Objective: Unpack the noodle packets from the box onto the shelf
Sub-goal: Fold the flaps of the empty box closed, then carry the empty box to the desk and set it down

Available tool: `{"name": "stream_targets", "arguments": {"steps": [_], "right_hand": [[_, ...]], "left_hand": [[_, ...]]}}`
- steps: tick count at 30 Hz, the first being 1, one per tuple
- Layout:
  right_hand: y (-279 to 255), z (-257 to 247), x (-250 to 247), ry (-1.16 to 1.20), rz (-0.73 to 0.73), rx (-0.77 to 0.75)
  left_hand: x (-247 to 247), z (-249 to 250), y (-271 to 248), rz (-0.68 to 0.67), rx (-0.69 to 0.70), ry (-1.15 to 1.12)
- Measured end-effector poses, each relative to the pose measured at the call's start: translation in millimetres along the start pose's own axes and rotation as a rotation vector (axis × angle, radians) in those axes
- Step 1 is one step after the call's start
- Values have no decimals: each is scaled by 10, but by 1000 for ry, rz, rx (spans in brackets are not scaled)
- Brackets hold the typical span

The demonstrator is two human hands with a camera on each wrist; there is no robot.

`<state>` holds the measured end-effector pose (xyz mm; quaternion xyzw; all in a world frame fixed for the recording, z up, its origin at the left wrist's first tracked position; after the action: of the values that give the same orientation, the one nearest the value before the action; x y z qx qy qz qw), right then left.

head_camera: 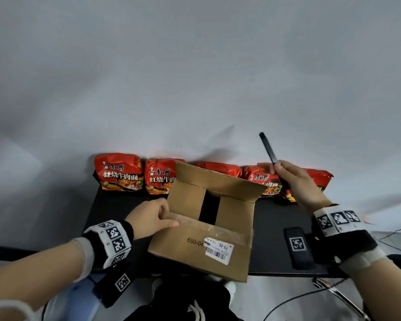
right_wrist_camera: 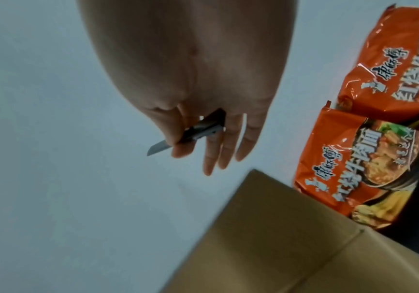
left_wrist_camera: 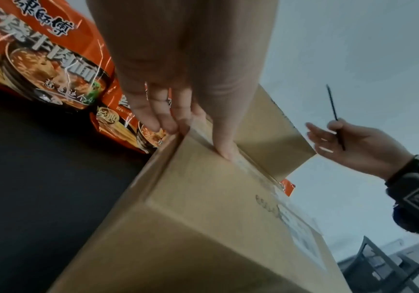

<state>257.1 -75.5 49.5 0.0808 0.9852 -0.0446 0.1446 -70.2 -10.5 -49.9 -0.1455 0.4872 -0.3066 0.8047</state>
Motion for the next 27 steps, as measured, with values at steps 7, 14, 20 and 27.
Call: {"name": "stream_targets", "arguments": {"steps": [7, 14, 20, 27], "right_hand": [[-148, 440, 518, 67, -308, 357], [-527, 851, 826, -247, 187, 261], [-796, 1071, 991, -8, 494, 566], [-887, 1143, 1035, 307, 435, 569]], "left_hand": [[0, -46, 153, 84, -136, -146], [133, -20, 44, -218, 157, -169], [153, -36, 10, -173, 66, -355], [465, 54, -387, -106, -46, -687]]}}
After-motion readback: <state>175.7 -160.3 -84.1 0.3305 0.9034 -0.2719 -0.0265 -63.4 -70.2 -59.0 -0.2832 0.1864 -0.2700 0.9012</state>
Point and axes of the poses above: each hand's wrist, its own y-axis towards the middle knuckle, its own x-axis out of the palm, z = x × y, the point moved 2 cm from there along y, towards the middle knuckle, and after that the axes turned 10 degrees about -x, right-handed, at the moved point
